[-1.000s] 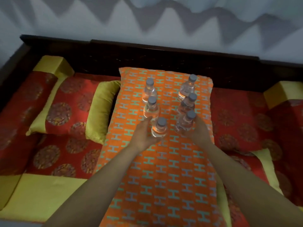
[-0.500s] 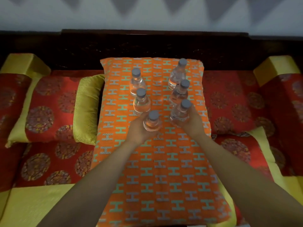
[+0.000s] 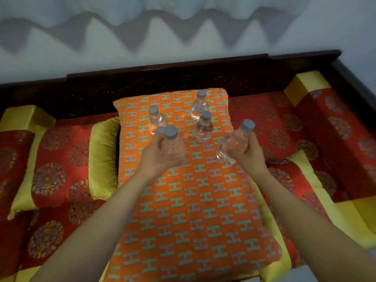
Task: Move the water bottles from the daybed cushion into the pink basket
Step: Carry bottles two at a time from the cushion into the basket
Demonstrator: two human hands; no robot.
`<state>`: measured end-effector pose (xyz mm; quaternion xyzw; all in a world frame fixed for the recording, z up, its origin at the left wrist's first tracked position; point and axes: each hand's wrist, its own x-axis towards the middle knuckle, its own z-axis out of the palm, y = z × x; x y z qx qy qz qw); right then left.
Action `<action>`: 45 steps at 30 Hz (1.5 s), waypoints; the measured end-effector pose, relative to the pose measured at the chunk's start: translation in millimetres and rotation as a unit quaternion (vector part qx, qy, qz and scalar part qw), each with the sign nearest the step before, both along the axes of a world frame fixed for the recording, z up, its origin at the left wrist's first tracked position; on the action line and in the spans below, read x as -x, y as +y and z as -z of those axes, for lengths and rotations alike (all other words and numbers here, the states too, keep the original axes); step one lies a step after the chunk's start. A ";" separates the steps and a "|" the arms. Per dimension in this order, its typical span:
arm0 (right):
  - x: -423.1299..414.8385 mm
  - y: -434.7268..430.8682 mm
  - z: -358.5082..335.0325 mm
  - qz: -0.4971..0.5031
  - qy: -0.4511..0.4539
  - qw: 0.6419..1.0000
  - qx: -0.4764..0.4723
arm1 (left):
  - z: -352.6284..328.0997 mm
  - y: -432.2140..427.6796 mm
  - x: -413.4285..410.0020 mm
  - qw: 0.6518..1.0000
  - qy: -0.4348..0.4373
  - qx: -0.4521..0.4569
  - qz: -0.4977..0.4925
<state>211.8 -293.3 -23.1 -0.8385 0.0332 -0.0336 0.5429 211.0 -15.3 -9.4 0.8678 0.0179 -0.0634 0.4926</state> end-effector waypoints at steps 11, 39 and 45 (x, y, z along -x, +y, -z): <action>94.5 -133.8 -40.8 0.174 -0.006 0.983 0.060 | -38.0 -137.4 9.0 0.992 -0.057 -0.033 0.106; 357.6 -558.3 -119.7 0.451 -0.021 0.885 0.112 | -98.9 -636.2 130.0 0.934 -0.085 -0.008 0.347; 350.2 -635.7 -109.3 0.470 -0.013 0.877 0.103 | -87.1 -726.2 116.1 0.925 -0.085 -0.023 0.371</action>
